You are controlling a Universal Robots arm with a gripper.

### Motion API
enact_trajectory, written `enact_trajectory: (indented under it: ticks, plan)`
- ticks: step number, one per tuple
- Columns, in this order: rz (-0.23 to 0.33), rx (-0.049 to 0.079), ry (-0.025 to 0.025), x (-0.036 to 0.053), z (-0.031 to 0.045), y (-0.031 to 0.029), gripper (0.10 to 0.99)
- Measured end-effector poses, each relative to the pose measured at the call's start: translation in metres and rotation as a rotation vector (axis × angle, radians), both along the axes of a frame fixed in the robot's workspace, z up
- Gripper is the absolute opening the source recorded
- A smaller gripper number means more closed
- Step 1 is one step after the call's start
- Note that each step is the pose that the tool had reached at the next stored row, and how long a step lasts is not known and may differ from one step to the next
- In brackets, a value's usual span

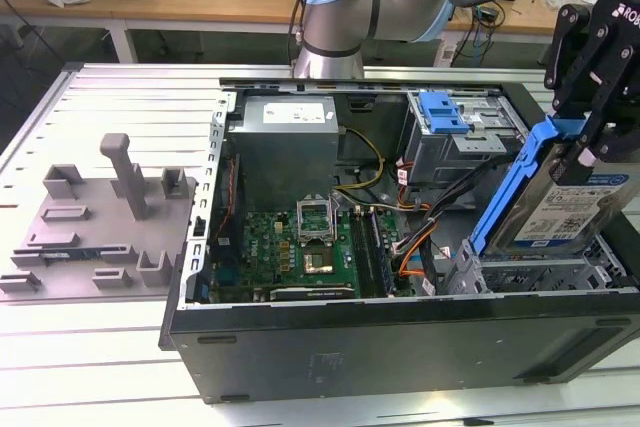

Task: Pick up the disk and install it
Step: 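Insert the disk into the insertion slot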

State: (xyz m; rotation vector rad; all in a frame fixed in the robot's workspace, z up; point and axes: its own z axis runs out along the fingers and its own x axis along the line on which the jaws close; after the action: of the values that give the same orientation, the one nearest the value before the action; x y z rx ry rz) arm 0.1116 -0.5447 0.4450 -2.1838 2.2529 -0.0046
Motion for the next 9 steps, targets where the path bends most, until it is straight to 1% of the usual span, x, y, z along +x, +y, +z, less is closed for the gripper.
enact_trajectory:
  ticks: [9]
  plan:
    - [0.0, 0.0, 0.0, 0.0, -0.0146, -0.0004, 0.365]
